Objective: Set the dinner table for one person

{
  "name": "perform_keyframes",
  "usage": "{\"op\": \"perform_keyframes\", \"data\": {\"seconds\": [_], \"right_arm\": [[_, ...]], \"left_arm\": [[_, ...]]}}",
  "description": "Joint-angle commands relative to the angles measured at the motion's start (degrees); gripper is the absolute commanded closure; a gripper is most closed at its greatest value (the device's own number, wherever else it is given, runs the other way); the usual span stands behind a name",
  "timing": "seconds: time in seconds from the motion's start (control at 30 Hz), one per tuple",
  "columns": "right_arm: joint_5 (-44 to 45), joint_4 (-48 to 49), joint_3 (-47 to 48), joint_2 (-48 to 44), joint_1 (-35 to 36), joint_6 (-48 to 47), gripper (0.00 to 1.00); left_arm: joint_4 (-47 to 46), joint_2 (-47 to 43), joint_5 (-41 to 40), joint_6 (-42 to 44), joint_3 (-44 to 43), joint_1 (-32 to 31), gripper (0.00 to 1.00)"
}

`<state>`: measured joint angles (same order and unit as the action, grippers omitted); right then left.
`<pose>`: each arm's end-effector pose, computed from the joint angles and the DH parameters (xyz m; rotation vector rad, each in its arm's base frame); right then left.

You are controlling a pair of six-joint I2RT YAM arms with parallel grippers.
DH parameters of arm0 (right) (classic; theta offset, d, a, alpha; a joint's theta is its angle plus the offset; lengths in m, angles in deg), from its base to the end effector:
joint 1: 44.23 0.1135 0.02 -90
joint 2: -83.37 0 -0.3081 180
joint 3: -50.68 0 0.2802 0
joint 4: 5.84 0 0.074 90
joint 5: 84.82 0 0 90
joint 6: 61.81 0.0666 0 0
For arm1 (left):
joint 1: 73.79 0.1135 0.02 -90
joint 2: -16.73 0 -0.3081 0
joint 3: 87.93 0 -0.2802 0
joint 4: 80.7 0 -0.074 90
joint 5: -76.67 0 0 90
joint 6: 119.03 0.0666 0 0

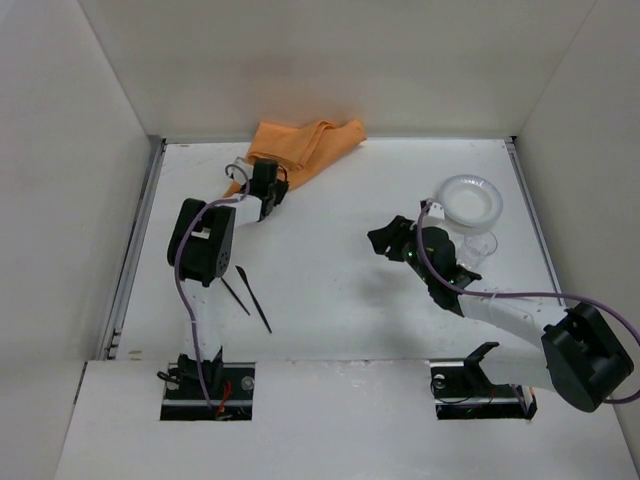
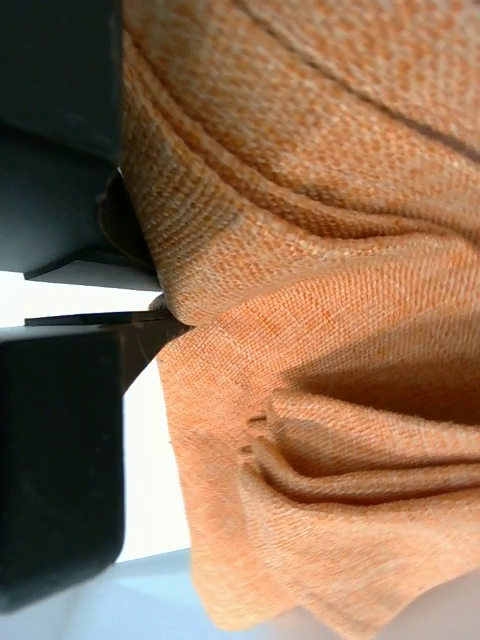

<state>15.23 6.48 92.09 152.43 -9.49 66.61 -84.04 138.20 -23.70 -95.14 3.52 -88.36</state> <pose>0.2471 0.1572 0.2343 0.1877 1.8885 0.7270 0.5231 -0.1236 0.1551 -1.0346 1.8823 -0.6601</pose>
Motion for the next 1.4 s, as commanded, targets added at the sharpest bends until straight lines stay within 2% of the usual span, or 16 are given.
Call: {"op": "perform_keyframes", "data": {"seconds": [0.0, 0.2, 0.37, 0.47, 0.53, 0.63, 0.83, 1.0, 1.2, 1.37], "right_arm": [[0.2, 3.7, -0.5, -1.5, -0.8, 0.3, 0.42], [0.4, 3.1, -0.5, -1.3, -1.6, 0.8, 0.42], [0.0, 2.6, -0.6, -1.3, -2.8, 1.6, 0.38], [0.2, 2.7, -0.9, -1.0, -3.3, 1.6, 0.35], [-0.2, 2.6, -0.7, -0.7, -3.5, 1.6, 0.34], [-0.2, 2.8, -0.7, -0.6, -3.5, 1.6, 0.31], [-0.8, 3.0, -0.5, -0.2, -3.3, 1.8, 0.31], [-1.1, 2.8, -0.3, 0.6, -3.3, 2.1, 0.31], [-1.3, 2.8, 0.1, 1.3, -3.3, 2.1, 0.31], [-1.5, 3.7, 0.1, 2.0, -3.2, 1.9, 0.27]], "left_arm": [[-6.1, 0.2, 6.0, -1.5, 1.3, -5.3, 0.96], [-12.0, -3.8, 3.3, -8.1, 12.6, -13.4, 0.96], [-20.7, -9.6, -6.0, -13.4, 25.1, -21.9, 0.92], [-23.3, -13.8, -9.2, -13.8, 29.4, -26.5, 0.82], [-23.6, -17.2, -9.9, -11.6, 31.3, -28.7, 0.72], [-23.1, -22.9, -9.7, -9.4, 34.2, -30.1, 0.63], [-17.1, -36.6, -13.8, -2.6, 41.7, -27.8, 0.57], [-7.9, -43.1, -14.4, 0.0, 44.8, -20.6, 0.54], [-5.7, -46.0, -12.9, 3.7, 45.6, -13.1, 0.5], [-5.6, -42.7, -10.0, 6.2, 42.9, -11.6, 0.48]]}}
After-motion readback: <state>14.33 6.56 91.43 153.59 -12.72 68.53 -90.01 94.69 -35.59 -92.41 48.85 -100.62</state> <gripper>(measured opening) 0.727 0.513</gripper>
